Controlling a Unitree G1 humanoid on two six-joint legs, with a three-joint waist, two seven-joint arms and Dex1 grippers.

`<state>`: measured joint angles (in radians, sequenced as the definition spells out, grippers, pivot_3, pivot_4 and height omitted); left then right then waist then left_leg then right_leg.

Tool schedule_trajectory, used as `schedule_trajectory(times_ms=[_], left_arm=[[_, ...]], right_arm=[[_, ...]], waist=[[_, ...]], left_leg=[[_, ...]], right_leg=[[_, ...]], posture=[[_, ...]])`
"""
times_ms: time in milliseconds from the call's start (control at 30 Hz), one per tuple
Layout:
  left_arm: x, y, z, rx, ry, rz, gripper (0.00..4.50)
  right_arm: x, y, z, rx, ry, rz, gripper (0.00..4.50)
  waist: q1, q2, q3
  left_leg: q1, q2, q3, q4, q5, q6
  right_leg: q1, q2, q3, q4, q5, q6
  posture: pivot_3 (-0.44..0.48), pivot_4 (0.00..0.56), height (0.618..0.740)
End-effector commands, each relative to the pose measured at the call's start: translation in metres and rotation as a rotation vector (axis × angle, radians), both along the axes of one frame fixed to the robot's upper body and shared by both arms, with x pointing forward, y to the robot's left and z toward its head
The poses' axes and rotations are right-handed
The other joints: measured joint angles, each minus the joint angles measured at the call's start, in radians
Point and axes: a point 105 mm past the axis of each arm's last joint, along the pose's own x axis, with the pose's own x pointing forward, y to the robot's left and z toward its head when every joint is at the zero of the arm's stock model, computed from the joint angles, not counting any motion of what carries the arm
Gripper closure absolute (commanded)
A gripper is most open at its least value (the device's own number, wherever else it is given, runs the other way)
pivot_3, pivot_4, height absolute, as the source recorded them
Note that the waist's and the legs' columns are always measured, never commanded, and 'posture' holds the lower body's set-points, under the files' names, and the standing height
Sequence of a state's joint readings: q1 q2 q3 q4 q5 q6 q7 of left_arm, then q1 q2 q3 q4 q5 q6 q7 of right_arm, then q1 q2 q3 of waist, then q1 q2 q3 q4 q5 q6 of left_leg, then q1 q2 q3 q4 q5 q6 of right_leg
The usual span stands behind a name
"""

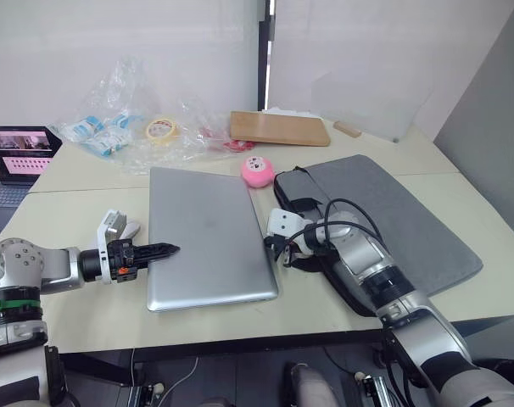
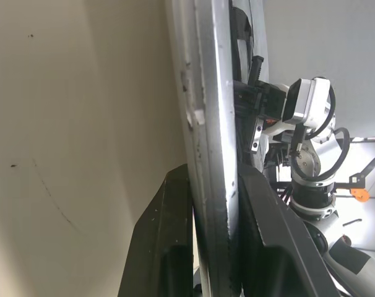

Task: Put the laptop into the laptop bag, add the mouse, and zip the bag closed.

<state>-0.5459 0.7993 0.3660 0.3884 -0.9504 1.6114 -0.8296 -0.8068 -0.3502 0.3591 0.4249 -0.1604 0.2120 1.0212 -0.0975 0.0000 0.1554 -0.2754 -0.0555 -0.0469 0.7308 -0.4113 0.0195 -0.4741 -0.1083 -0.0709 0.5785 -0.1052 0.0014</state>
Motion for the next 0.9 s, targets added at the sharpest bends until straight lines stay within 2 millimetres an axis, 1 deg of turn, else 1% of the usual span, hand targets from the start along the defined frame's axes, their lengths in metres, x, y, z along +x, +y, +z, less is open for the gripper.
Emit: schedule_trajectory(times_ms=[33, 67, 133, 200, 233, 267, 433, 500, 600, 633, 667, 733, 767, 833, 867, 900], left_arm=[[-0.009, -0.006, 0.015, -0.013, -0.078, -0.039, 4.16], [-0.013, -0.006, 0.018, -0.023, -0.094, -0.043, 4.16], [-0.017, -0.007, 0.022, -0.031, -0.112, -0.048, 4.16], [-0.025, -0.011, 0.025, -0.043, -0.141, -0.055, 4.16], [-0.031, -0.014, 0.026, -0.055, -0.156, -0.067, 4.16], [-0.035, -0.016, 0.027, -0.062, -0.165, -0.074, 4.16], [-0.047, -0.028, 0.030, -0.094, -0.196, -0.070, 4.16], [-0.052, -0.036, 0.032, -0.113, -0.209, -0.062, 4.16], [-0.056, -0.042, 0.031, -0.135, -0.208, -0.035, 4.16], [-0.057, -0.044, 0.030, -0.132, -0.210, -0.029, 4.16], [-0.057, -0.045, 0.029, -0.128, -0.215, -0.018, 4.16], [-0.056, -0.047, 0.029, -0.126, -0.231, 0.010, 4.16], [-0.056, -0.047, 0.030, -0.132, -0.238, 0.015, 4.16], [-0.056, -0.049, 0.039, -0.235, -0.301, 0.033, 4.16], [-0.057, -0.049, 0.041, -0.257, -0.319, 0.039, 4.16], [-0.058, -0.050, 0.040, -0.250, -0.313, 0.036, 4.16]], right_arm=[[0.003, -0.008, 0.037, 0.183, -0.010, -0.067, 4.50], [0.002, -0.012, 0.046, 0.234, -0.009, -0.086, 4.50], [-0.001, -0.018, 0.057, 0.287, -0.009, -0.103, 4.50], [-0.007, -0.037, 0.071, 0.335, -0.017, -0.132, 4.50], [-0.011, -0.053, 0.077, 0.352, -0.022, -0.163, 4.24], [-0.014, -0.064, 0.081, 0.361, -0.024, -0.185, 3.94], [-0.025, -0.102, 0.096, 0.383, -0.042, -0.278, 2.27], [-0.034, -0.123, 0.104, 0.353, -0.059, -0.292, 1.66], [-0.044, -0.149, 0.113, 0.331, -0.075, -0.318, 0.59], [-0.048, -0.157, 0.115, 0.318, -0.074, -0.318, 0.28], [-0.057, -0.166, 0.117, 0.299, -0.065, -0.289, 0.05], [-0.069, -0.183, 0.120, 0.279, -0.029, -0.271, 0.05], [-0.072, -0.187, 0.122, 0.278, -0.018, -0.270, 0.05], [-0.072, -0.199, 0.126, 0.283, -0.007, -0.312, 0.05], [-0.072, -0.203, 0.127, 0.284, -0.001, -0.325, 0.05], [-0.073, -0.207, 0.127, 0.273, 0.003, -0.334, 0.05]], waist=[[0.000, 0.000, 0.000], [0.003, 0.000, 0.000], [0.006, 0.000, 0.000], [0.013, 0.000, 0.000], [0.019, 0.000, 0.000], [0.027, 0.000, 0.000], [0.047, 0.000, 0.001], [0.054, 0.000, 0.001], [0.061, 0.000, 0.001], [0.065, 0.000, 0.001], [0.069, 0.000, 0.002], [0.079, 0.000, 0.002], [0.081, 0.000, 0.002], [0.083, 0.000, 0.002], [0.083, -0.001, 0.002], [0.083, -0.003, 0.003]], left_leg=[[0.000, 0.000, 0.000, 0.000, 0.000, 0.000], [-0.001, 0.000, -0.001, 0.000, 0.000, 0.000], [-0.002, -0.001, -0.002, 0.000, 0.000, 0.000], [-0.002, -0.001, -0.002, 0.000, 0.000, 0.000], [-0.002, -0.001, -0.002, 0.000, 0.000, 0.000], [-0.002, -0.001, -0.003, -0.001, 0.000, 0.000], [-0.002, 0.000, -0.002, -0.002, 0.000, 0.000], [-0.002, 0.001, -0.001, -0.002, 0.000, 0.000], [-0.003, 0.001, -0.002, -0.002, 0.000, 0.000], [-0.003, 0.000, -0.002, -0.002, 0.000, 0.000], [-0.004, 0.000, -0.002, -0.002, 0.000, 0.000], [-0.005, 0.000, -0.002, -0.002, 0.000, 0.000], [-0.005, 0.000, -0.001, -0.002, 0.000, 0.000], [-0.005, 0.000, 0.000, -0.002, 0.000, 0.000], [-0.005, 0.000, 0.001, -0.002, 0.000, 0.001], [-0.006, 0.000, 0.002, -0.002, 0.000, 0.001]], right_leg=[[0.000, 0.000, 0.000, 0.000, 0.000, 0.000], [-0.001, 0.000, 0.000, 0.000, 0.000, 0.000], [-0.002, 0.000, -0.001, -0.001, 0.000, 0.000], [-0.002, -0.001, -0.002, -0.001, 0.000, 0.000], [-0.002, -0.001, -0.002, -0.001, 0.000, 0.000], [-0.002, -0.001, -0.002, -0.001, 0.000, 0.000], [-0.002, -0.001, 0.000, -0.001, 0.000, 0.000], [-0.002, -0.001, 0.003, 0.000, -0.001, -0.001], [-0.002, -0.003, 0.005, -0.001, -0.001, 0.000], [-0.002, -0.004, 0.005, -0.001, -0.001, 0.000], [-0.002, -0.004, 0.005, -0.001, -0.001, 0.000], [-0.002, -0.003, 0.004, -0.002, -0.001, 0.001], [-0.002, -0.003, 0.004, -0.001, -0.001, 0.001], [-0.002, -0.003, 0.004, -0.002, -0.001, 0.001], [-0.002, -0.003, 0.004, -0.003, -0.001, 0.001], [-0.001, -0.003, 0.004, -0.003, -0.001, 0.001]], posture=[[0.000, 0.150, 0.740], [0.000, 0.150, 0.740], [0.000, 0.150, 0.740], [0.000, 0.150, 0.740], [0.000, 0.150, 0.740], [0.000, 0.150, 0.740], [0.000, 0.150, 0.740], [0.000, 0.150, 0.740], [0.000, 0.150, 0.740], [0.000, 0.150, 0.740], [0.000, 0.150, 0.740], [0.000, 0.150, 0.740], [0.000, 0.150, 0.740], [0.000, 0.150, 0.740], [0.000, 0.150, 0.740], [0.000, 0.150, 0.740]])
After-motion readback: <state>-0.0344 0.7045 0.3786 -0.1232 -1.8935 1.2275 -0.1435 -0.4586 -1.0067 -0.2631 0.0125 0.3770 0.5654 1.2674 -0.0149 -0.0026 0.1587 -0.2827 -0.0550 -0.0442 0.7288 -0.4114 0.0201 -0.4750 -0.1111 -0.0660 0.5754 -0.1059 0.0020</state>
